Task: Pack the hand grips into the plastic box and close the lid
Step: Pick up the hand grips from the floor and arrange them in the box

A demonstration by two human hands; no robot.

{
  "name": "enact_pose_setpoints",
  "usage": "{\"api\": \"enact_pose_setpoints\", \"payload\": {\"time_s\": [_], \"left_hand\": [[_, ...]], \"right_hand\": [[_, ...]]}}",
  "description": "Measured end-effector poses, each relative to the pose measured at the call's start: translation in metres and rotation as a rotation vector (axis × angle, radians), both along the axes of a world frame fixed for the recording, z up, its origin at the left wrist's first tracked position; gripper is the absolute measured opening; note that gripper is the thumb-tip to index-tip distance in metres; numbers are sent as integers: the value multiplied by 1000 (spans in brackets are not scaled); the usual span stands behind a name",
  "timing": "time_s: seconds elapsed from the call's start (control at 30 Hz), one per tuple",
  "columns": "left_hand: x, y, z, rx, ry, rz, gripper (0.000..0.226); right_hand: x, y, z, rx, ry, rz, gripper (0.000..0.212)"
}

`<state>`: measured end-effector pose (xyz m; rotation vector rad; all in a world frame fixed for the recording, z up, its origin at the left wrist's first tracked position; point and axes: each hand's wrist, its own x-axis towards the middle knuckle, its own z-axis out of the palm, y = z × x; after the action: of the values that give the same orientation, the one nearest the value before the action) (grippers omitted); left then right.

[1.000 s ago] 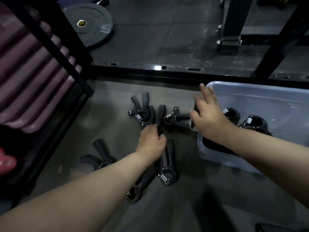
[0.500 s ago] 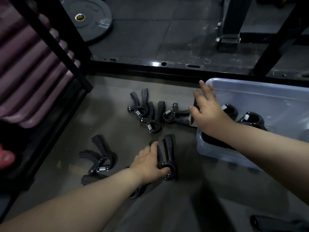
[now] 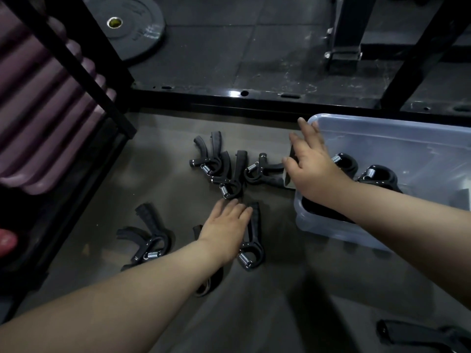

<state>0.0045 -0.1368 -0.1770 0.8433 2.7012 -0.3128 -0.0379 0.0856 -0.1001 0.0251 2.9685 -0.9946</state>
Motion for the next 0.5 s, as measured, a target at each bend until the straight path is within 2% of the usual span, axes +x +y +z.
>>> {"api": "enact_pose_setpoints", "payload": {"time_s": [0.17, 0.23, 0.3, 0.37, 0.43, 0.5], "left_hand": [[-10, -4, 7, -67, -4, -100, 84], [-13, -8, 11, -23, 20, -205, 67], [-11, -14, 8, 75, 165, -387, 44], [-9, -19, 1, 173, 288, -505, 31], [-7, -21, -3, 218, 361, -480, 28], [-7, -17, 0, 284, 393, -279, 34]], "right_hand": [[0, 1, 1, -11, -10, 7, 59], [0, 1, 1, -9, -7, 9, 59], [0, 0, 1, -10, 1, 5, 58], [0, 0, 1, -12, 7, 0, 58], [0, 0, 1, -15, 6, 2, 57], [0, 0, 2, -15, 0, 7, 57]]}}
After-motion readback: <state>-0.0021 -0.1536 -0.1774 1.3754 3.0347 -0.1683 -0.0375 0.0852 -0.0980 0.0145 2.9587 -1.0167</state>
